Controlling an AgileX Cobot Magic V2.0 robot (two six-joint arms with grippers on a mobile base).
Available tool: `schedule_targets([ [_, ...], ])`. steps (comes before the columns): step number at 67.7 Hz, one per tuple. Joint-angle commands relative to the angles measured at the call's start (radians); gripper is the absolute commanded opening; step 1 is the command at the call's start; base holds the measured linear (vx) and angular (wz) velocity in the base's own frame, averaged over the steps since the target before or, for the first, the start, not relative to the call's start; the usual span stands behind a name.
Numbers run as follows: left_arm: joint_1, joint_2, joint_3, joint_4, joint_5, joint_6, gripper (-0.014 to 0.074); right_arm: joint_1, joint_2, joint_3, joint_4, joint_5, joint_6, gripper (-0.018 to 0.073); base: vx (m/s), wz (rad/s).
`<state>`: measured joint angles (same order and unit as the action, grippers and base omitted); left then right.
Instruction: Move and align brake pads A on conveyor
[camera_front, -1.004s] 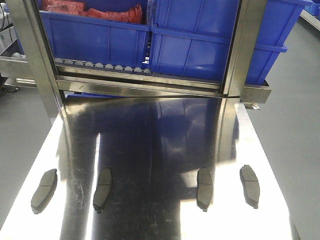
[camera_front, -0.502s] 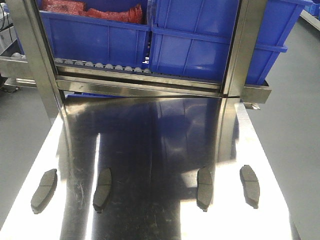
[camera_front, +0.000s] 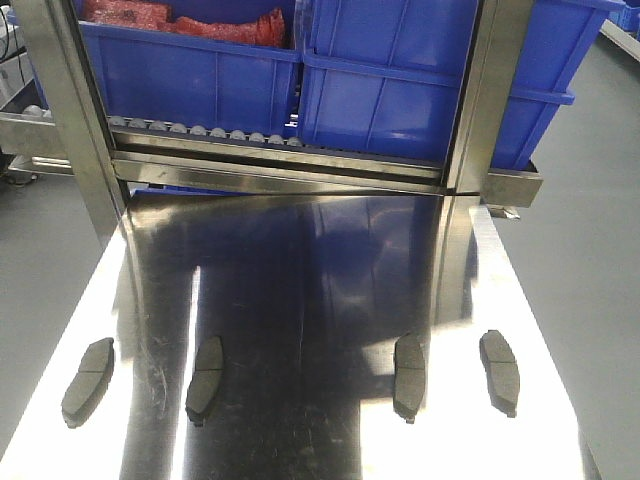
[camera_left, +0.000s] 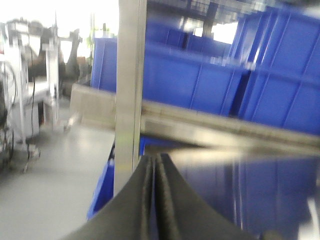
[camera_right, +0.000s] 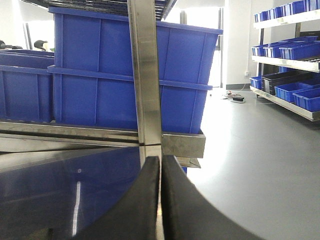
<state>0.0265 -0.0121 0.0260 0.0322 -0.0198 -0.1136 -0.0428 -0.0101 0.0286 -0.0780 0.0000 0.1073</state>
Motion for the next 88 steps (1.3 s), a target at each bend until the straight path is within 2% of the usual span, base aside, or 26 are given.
schedule_targets([
  [1,0.0,-0.014,-0.015,-0.009,-0.144,0.0,-0.0006,-0.004,-0.013,0.012,-0.007,-0.075,-0.005,-0.0012,0.0,0.0],
  [13,0.0,0.003,-0.116,-0.007,-0.121,0.059,-0.0006,-0.004,-0.013,0.012,-0.007,-0.075,-0.005,-0.0012,0.0,0.0],
  [26,0.0,0.152,-0.272,-0.007,0.0,0.105,-0.0006,-0.004,-0.013,0.012,-0.007,-0.075,-0.005,-0.0012,0.0,0.0],
  [50,0.0,0.518,-0.547,-0.011,0.447,0.105,-0.0006,-0.004,-0.013,0.012,-0.007,-0.075,-0.005,-0.0012,0.0,0.0],
  [62,0.0,0.682,-0.613,-0.082,0.668,0.105,-0.0006,-0.004,-0.013,0.012,-0.007,-0.075,-0.005,-0.0012,0.0,0.0],
  [69,0.0,0.741,-0.61,-0.145,0.693,0.105,-0.0006,-0.004,-0.013,0.012,-0.007,-0.075,-0.005,-0.0012,0.0,0.0],
  [76,0.0,0.766,-0.61,-0.195,0.671,0.105,-0.0006,-0.004,-0.013,0.012,-0.007,-0.075,-0.005,-0.0012,0.0,0.0],
  [88,0.0,0.767,-0.61,-0.186,0.645,0.099,-0.0001,-0.004,-0.013,0.012,-0.007,-0.075,-0.005,-0.0012,0.0,0.0],
])
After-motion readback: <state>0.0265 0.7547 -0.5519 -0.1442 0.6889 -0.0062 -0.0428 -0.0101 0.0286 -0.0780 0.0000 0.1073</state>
